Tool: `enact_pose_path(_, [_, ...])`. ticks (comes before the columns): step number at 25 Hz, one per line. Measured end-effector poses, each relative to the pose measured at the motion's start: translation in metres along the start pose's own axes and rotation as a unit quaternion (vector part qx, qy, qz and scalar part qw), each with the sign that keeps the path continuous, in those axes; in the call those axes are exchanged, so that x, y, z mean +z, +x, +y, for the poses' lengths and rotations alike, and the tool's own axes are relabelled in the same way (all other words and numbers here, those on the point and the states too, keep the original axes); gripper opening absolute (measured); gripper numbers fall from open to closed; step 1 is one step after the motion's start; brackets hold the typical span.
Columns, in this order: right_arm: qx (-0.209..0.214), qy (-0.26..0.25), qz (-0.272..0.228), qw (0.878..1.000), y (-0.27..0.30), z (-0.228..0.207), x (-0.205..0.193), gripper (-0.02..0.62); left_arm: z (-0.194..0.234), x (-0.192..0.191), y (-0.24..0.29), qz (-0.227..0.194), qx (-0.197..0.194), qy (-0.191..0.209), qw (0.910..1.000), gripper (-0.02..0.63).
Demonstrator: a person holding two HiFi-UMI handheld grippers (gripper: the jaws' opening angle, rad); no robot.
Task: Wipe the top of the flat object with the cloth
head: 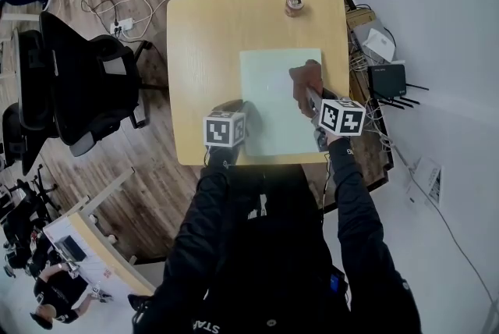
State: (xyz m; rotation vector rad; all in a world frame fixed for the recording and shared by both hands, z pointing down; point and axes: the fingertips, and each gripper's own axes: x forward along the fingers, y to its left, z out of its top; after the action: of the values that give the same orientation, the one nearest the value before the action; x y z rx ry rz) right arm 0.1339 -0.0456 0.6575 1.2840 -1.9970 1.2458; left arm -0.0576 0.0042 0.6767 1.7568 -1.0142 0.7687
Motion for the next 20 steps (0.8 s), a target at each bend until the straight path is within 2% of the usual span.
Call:
enact_pose_path(6, [-0.027, 0.009, -0.007, 1.000, -0.018, -0.028, 0.000, 0.097, 0.000, 0.001, -0.001, 0.003, -0.001, 0.002, 1.0000, 0.081])
enact_pose_path(9, [-0.028, 0.004, -0.012, 1.000, -0.026, -0.028, 0.003, 0.097, -0.001, -0.001, -0.002, 0.002, -0.006, -0.002, 1.0000, 0.081])
enact_pose_path(15, [0.027, 0.004, -0.055, 0.998, -0.042, 0.026, 0.027, 0.097, 0.000, 0.001, -0.003, 0.003, -0.014, -0.004, 0.9999, 0.081])
enact_pose_path(20, [0.092, -0.005, -0.040, 0.995, -0.027, 0.095, 0.016, 0.097, -0.001, -0.001, -0.002, 0.005, -0.027, -0.009, 0.9996, 0.081])
